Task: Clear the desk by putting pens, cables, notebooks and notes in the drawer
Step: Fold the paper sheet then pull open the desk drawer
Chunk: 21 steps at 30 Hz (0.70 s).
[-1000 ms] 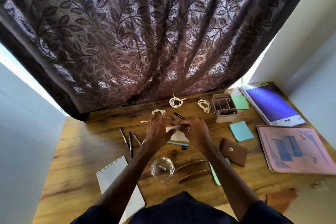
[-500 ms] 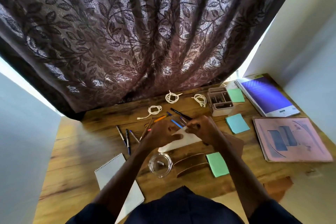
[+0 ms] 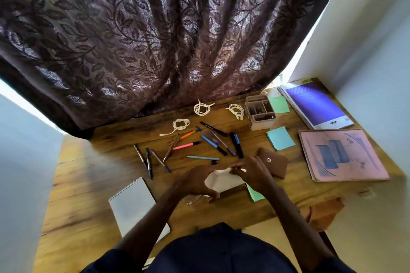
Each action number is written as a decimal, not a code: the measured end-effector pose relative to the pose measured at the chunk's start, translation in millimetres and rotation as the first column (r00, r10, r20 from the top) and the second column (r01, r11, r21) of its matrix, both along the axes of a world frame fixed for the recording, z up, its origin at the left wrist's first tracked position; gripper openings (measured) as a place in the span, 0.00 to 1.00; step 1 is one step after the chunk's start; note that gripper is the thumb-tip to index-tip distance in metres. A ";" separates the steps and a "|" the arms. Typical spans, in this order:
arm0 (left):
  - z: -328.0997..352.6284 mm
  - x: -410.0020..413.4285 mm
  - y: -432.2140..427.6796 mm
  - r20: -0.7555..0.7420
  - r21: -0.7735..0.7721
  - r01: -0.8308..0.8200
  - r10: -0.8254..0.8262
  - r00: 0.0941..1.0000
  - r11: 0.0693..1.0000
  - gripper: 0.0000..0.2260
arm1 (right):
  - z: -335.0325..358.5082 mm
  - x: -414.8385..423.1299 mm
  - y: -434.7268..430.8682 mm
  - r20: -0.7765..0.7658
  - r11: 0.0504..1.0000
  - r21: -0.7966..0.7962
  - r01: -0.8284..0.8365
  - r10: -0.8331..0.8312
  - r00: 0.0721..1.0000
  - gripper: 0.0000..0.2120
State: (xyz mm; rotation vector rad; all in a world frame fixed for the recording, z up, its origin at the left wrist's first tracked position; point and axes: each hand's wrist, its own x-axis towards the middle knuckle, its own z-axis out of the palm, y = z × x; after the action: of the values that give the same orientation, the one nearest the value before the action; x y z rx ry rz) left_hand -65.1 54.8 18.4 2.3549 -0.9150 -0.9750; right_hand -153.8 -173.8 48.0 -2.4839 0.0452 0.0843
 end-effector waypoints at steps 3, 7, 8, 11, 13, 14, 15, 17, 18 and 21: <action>-1.5 -4.4 -1.1 0.057 -0.035 -0.016 0.018 0.998 0.999 0.41 | 2.3 -3.8 1.0 0.042 0.999 0.004 0.046 -0.047 0.998 0.10; 2.9 -8.1 -6.1 0.131 -0.149 -0.069 0.089 0.987 0.986 0.27 | 9.1 -5.2 -2.2 0.088 0.998 0.040 0.050 -0.053 0.995 0.10; 3.7 -8.9 -7.6 0.150 -0.145 -0.081 0.103 0.983 0.986 0.24 | 10.0 -5.7 -3.0 0.083 0.998 0.046 0.042 -0.046 0.995 0.10; 2.9 -11.7 -10.1 0.186 -0.118 -0.098 0.118 0.975 0.988 0.18 | 10.5 -9.0 -4.3 0.080 0.997 0.073 0.016 -0.022 0.997 0.10; 5.0 -15.6 -10.7 0.214 -0.094 -0.092 0.110 0.971 0.991 0.14 | 8.0 -11.5 -4.4 0.083 0.997 0.074 -0.005 -0.002 0.997 0.10; 6.7 -18.0 -11.2 0.230 -0.092 -0.080 0.099 0.968 0.993 0.13 | 6.4 -13.0 -4.3 0.086 0.998 0.065 -0.010 0.004 0.996 0.10; 6.6 -20.2 -11.5 0.248 -0.090 -0.064 0.085 0.965 0.994 0.13 | 4.5 -14.8 -4.3 0.089 0.998 0.059 -0.013 0.007 0.996 0.10; 7.9 -25.8 -11.5 0.297 -0.077 -0.039 0.061 0.953 0.996 0.14 | 0.0 -18.5 -4.5 0.088 0.999 0.046 -0.017 0.013 0.996 0.11; 7.4 -28.5 -11.4 0.326 -0.069 -0.028 0.049 0.944 0.997 0.14 | -3.5 -20.2 -5.2 0.081 0.999 0.033 -0.021 0.018 0.997 0.11; 2.4 -39.1 -8.2 0.391 -0.070 -0.020 0.045 0.919 0.997 0.15 | -14.0 -26.9 -7.0 0.064 1.000 -0.009 -0.022 0.023 0.998 0.10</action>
State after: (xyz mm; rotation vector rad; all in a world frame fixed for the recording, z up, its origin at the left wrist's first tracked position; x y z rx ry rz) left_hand -104.2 46.6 20.8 2.5476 -1.0281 -0.4529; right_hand -180.7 -180.8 33.9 -2.4942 -0.0101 0.0135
